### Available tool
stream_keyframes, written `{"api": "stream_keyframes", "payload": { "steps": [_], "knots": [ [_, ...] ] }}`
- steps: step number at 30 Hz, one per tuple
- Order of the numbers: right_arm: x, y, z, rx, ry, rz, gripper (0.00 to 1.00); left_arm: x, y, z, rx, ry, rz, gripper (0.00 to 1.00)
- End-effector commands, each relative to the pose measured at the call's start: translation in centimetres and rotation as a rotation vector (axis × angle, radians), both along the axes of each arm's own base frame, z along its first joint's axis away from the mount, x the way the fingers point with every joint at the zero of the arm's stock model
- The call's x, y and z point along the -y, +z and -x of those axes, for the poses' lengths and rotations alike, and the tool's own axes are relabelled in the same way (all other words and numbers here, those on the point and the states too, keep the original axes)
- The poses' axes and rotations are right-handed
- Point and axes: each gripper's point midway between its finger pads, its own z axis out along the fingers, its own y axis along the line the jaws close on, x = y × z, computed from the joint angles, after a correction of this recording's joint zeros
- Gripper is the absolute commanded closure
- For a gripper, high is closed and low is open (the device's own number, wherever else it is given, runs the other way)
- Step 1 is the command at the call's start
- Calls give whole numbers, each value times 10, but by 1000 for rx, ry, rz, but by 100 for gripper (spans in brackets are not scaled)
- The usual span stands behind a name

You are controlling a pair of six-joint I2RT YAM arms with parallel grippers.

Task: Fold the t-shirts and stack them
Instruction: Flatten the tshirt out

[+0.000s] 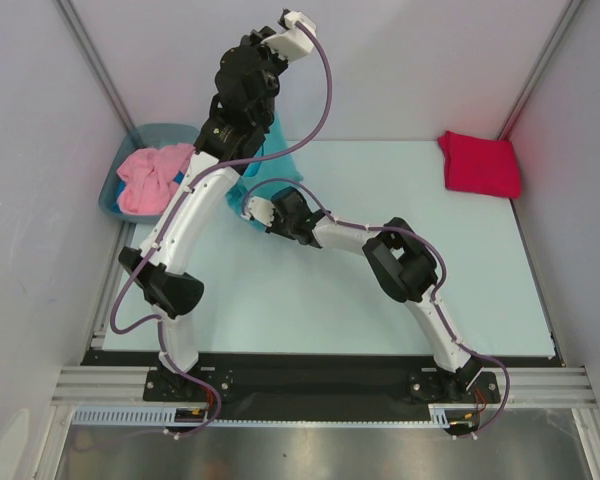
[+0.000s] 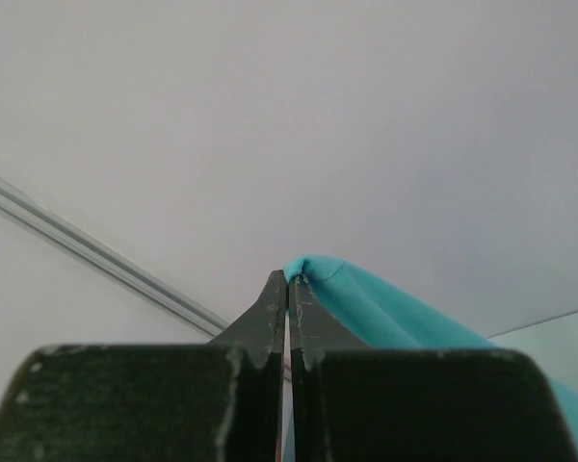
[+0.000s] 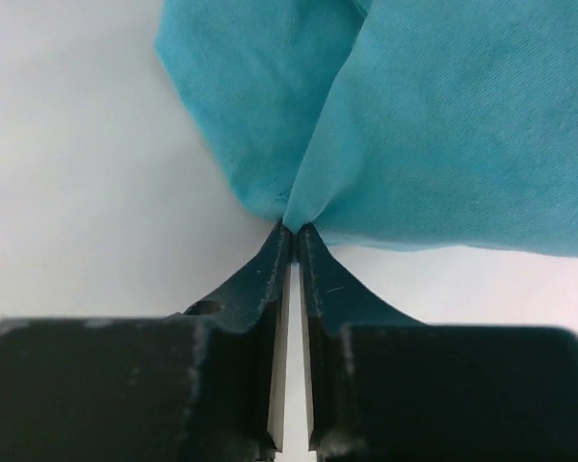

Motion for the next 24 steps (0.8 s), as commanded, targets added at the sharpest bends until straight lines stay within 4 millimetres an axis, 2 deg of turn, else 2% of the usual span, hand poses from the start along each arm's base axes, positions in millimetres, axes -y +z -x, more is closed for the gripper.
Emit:
{"api": "stream_keyframes", "payload": {
  "steps": [1,4,11,20,24],
  "knots": [
    [-2,20,-6,31,-12,-17,96,-12,48,20,128,-9,65,100],
    [4,32,-6,55,-17,-7,100,-11,47,20,121,-12,67,100],
    [25,61,-9,114,-24,13,100,-10,44,20,113,-16,77,100],
    [52,83,-22,164,-64,47,100,-7,43,22,108,-29,92,100],
    [65,86,-24,166,-77,77,100,-6,41,21,105,-33,96,100]
  ]
}}
